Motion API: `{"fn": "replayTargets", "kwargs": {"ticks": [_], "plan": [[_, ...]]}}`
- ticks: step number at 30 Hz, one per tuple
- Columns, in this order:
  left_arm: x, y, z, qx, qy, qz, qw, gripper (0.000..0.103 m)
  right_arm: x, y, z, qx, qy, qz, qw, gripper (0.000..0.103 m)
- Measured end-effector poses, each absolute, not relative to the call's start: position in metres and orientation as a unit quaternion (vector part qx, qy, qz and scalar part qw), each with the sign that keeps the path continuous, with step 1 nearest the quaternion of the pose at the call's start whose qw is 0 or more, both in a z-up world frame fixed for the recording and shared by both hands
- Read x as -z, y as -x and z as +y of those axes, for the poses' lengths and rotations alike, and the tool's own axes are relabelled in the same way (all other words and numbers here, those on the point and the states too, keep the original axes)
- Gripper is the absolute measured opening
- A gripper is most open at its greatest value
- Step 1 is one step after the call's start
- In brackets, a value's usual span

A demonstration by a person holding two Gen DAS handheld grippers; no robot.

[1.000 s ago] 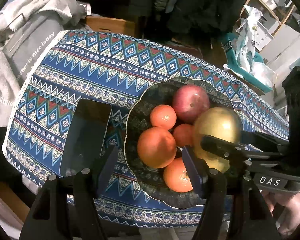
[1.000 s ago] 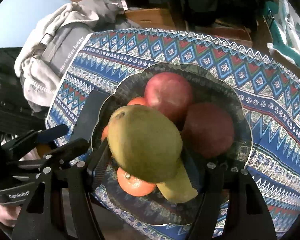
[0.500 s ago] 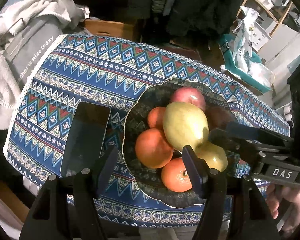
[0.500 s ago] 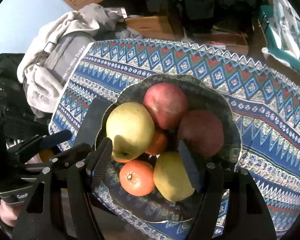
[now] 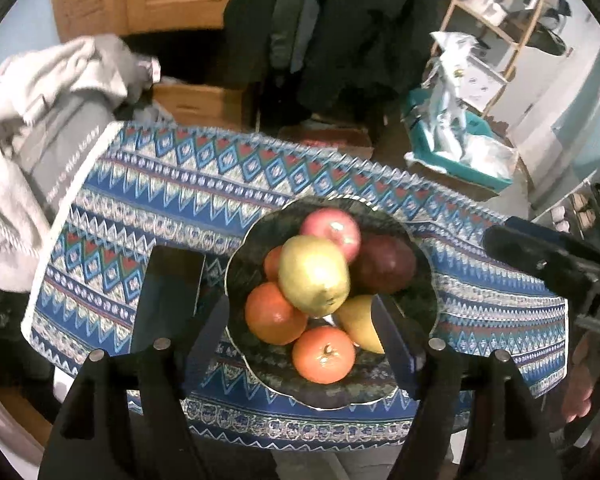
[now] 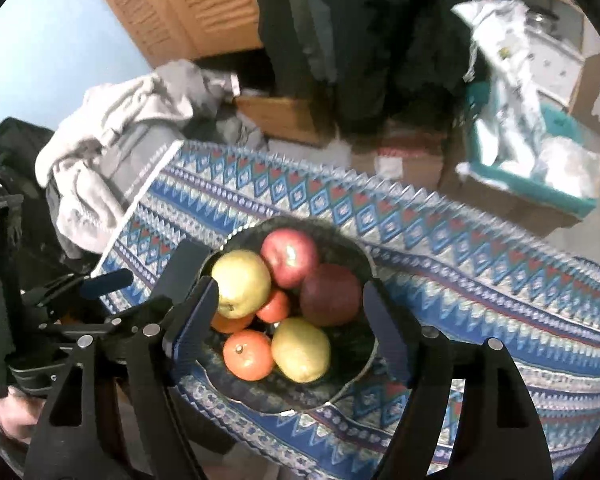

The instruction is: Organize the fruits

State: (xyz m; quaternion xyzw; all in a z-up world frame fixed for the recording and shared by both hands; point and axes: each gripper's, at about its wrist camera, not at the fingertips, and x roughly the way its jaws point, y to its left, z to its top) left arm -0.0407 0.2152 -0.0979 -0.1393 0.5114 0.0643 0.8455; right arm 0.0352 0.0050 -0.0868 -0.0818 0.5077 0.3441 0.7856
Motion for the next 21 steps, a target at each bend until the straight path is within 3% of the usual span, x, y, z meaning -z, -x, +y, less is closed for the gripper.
{"fn": "replayTargets", "kwargs": {"ticks": [7, 21], "plan": [[0.06, 0.049, 0.195, -0.074, 0.088, 0.477, 0.871, 0.082, 0.043, -0.022, -0.021, -0.333, 0.081, 0.466, 0.816, 0.084], [0.006, 0.071, 0.167, -0.059, 0.089, 0.417, 0.903, 0.089, -0.005, 0.012, -0.073, -0.322, 0.079, 0.415, 0.847, 0.086]]}}
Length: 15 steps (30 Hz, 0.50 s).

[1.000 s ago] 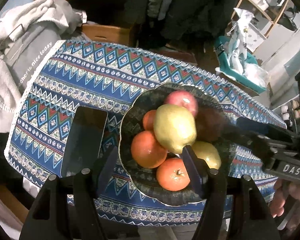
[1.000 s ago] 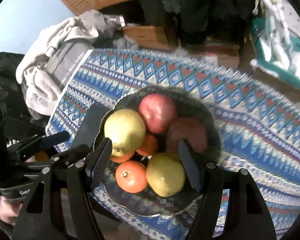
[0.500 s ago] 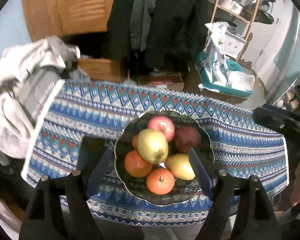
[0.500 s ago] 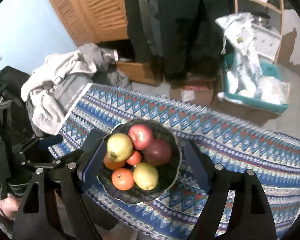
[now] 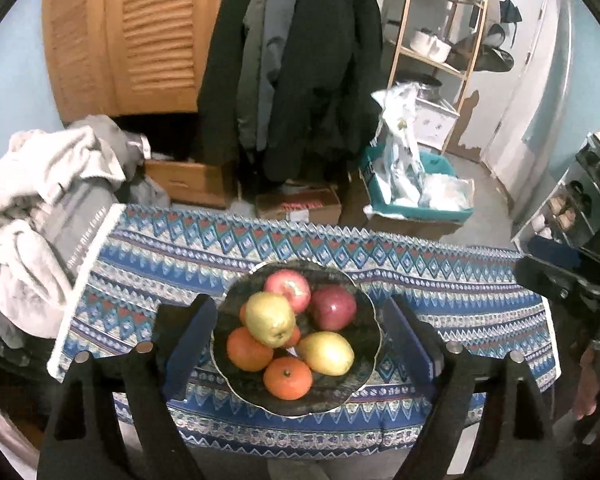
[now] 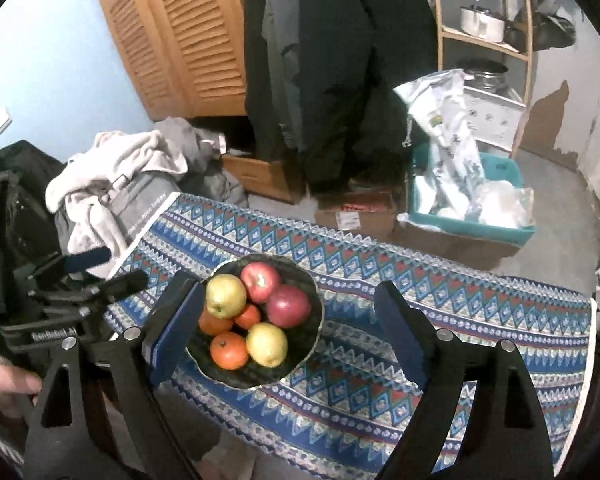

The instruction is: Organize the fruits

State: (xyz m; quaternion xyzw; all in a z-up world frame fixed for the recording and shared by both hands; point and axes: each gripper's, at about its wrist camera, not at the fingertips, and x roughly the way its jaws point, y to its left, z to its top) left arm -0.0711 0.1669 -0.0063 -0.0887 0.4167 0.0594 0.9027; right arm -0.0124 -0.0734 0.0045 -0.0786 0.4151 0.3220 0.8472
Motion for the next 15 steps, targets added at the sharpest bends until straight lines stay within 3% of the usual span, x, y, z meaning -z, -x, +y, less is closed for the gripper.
{"fn": "replayTargets", "kwargs": {"ticks": [10, 15], "plan": [[-0.013, 0.082, 0.155, -0.074, 0.071, 0.388, 0.916, 0.101, -0.031, 0.033, -0.111, -0.312, 0.068, 0.365, 0.875, 0.086], [-0.013, 0.081, 0.146, -0.046, 0.093, 0.391, 0.915, 0.102, -0.023, 0.029, -0.124, -0.304, 0.065, 0.366, 0.877, 0.086]]}}
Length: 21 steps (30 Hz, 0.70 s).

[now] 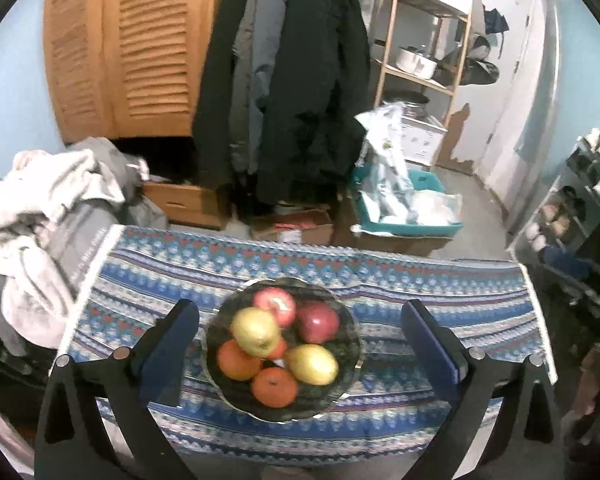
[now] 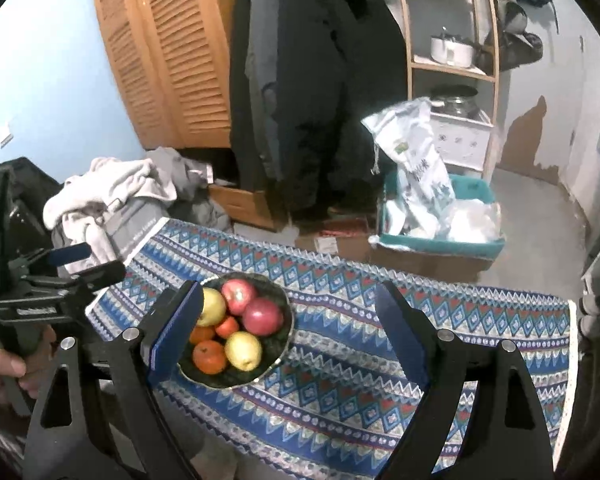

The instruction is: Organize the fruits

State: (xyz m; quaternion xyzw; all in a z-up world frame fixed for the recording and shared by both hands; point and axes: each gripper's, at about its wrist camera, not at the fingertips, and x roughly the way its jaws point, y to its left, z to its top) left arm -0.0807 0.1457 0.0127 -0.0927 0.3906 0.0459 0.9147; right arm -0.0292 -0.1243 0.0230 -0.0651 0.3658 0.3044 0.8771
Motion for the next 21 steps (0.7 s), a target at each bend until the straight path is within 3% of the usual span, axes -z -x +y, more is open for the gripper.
{"fn": "replayTargets", "kwargs": {"ticks": [21], "plan": [[-0.006, 0.074, 0.12, -0.063, 0.053, 0.402, 0.912, 0.102, -0.017, 0.034, -0.137, -0.282, 0.087, 0.361, 0.885, 0.086]]}}
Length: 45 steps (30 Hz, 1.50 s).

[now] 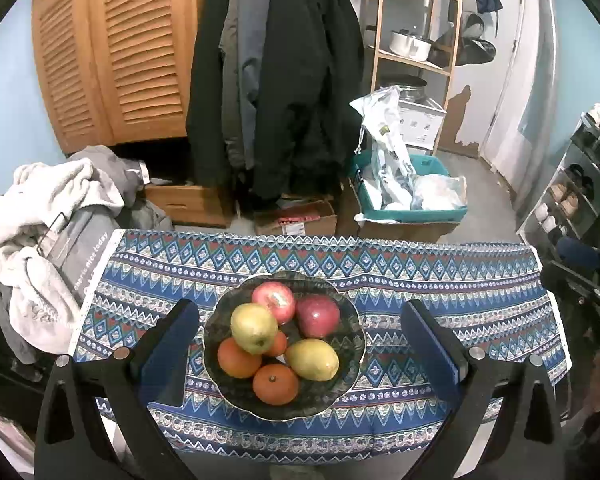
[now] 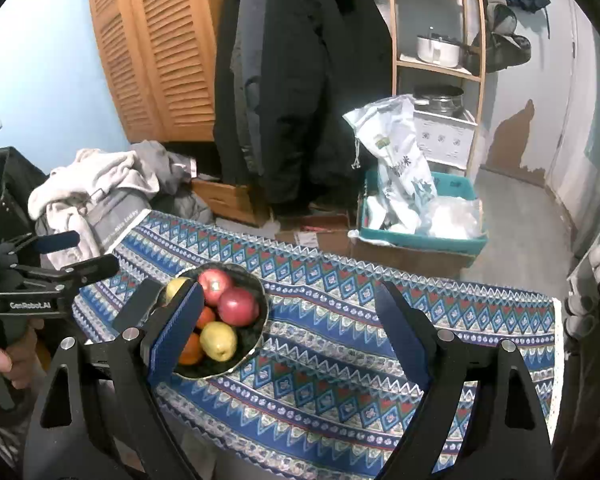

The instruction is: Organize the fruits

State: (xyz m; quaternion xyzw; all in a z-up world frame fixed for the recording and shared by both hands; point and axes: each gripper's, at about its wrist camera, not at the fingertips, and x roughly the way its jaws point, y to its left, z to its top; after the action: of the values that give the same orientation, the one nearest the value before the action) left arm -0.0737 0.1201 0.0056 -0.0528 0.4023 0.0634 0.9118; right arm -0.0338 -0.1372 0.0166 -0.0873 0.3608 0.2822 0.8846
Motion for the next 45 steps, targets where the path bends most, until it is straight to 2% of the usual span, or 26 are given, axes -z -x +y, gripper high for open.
{"fn": "replayTargets", "kwargs": {"ticks": [45], "plan": [[-0.0019, 0.0757, 0.1162, -0.084, 0.045, 0.419, 0.903, 0.102, -0.0145, 0.0318, -0.1395, -0.28, 0.101, 0.364, 0.882, 0.086]]}}
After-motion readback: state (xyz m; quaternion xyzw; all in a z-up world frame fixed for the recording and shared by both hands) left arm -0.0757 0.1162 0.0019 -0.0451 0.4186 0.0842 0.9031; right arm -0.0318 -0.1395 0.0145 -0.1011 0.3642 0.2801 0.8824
